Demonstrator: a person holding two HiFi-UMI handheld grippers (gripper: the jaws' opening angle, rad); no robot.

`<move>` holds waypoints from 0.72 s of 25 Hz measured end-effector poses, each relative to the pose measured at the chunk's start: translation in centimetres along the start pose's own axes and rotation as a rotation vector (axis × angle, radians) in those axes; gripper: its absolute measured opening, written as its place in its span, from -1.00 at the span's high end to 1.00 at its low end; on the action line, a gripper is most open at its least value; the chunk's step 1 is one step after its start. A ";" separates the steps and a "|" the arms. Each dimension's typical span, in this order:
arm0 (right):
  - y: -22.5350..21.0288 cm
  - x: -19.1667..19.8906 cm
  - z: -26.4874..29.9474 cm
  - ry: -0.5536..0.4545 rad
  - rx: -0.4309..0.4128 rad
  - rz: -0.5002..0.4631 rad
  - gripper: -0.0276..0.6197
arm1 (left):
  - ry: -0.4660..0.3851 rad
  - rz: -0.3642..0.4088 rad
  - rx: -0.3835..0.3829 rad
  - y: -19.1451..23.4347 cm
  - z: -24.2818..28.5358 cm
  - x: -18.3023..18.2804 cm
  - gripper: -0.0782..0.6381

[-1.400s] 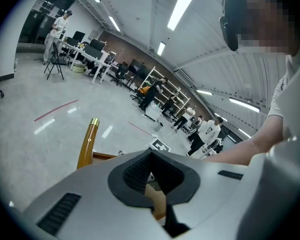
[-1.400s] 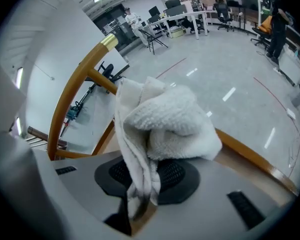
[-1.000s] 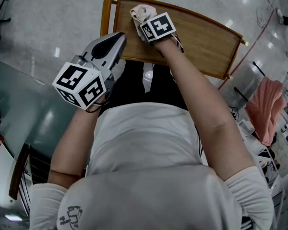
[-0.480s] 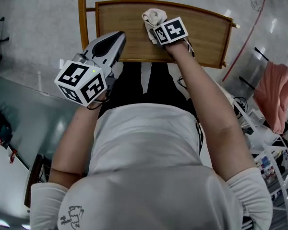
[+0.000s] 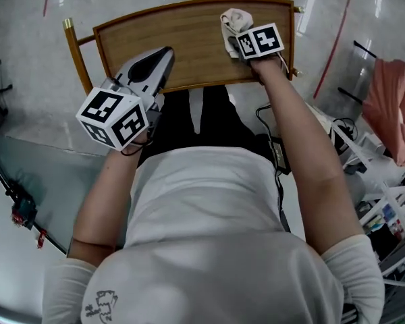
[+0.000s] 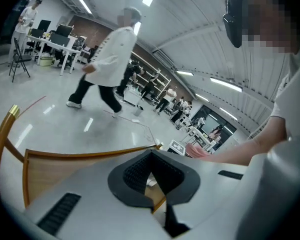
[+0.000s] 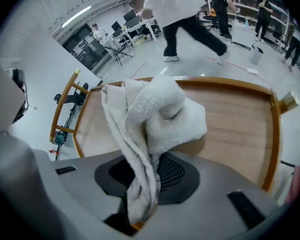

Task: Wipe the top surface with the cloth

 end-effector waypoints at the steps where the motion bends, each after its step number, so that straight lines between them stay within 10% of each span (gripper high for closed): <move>1: -1.0 0.5 -1.0 -0.011 0.009 0.015 0.60 | 0.006 0.006 0.010 -0.8 0.6 -0.1 0.76; 18: -4.7 6.7 -5.0 -0.044 0.046 0.145 0.60 | 0.026 0.025 0.038 -3.6 2.7 0.1 0.76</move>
Point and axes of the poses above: the fingertips, and each gripper's own axes: z forward along the fingers, y to its left, x out of its underside, the point moved 7 cm from there along -z, backward along the fingers, and after that the axes turned 14 degrees about -x, right-handed, at the moved point
